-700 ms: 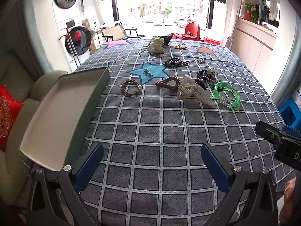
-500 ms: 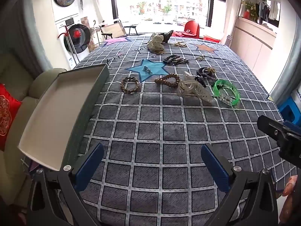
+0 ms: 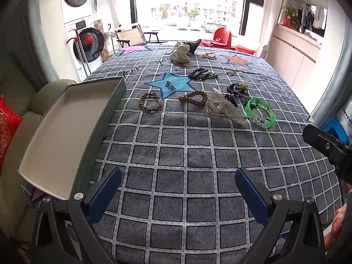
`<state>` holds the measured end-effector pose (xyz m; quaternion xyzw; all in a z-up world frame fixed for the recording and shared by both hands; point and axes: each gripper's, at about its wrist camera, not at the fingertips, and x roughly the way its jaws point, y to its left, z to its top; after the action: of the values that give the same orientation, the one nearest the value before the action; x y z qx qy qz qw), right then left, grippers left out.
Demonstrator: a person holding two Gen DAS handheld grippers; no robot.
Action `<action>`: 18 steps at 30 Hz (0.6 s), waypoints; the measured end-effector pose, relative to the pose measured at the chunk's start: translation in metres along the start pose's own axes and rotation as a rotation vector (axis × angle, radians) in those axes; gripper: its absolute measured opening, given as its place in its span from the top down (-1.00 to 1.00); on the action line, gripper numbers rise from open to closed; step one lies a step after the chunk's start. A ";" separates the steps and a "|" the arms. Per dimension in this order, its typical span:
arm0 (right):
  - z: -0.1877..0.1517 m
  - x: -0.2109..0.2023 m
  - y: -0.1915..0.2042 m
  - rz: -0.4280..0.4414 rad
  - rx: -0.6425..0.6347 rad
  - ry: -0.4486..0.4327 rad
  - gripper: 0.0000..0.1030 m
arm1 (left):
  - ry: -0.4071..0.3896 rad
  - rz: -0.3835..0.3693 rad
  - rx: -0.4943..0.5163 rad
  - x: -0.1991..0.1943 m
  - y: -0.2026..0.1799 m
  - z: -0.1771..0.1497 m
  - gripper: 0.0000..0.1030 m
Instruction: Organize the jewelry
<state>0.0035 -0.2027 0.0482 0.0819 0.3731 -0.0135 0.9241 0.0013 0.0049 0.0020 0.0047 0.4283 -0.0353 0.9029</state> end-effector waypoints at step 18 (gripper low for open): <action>-0.007 0.010 0.005 -0.117 -0.058 0.095 -1.00 | 0.017 0.057 -0.033 0.002 0.010 0.000 -1.00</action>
<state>0.0063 -0.1962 0.0377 0.0339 0.4207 -0.0531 0.9050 0.0029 0.0150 0.0005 0.0023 0.4360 -0.0026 0.8999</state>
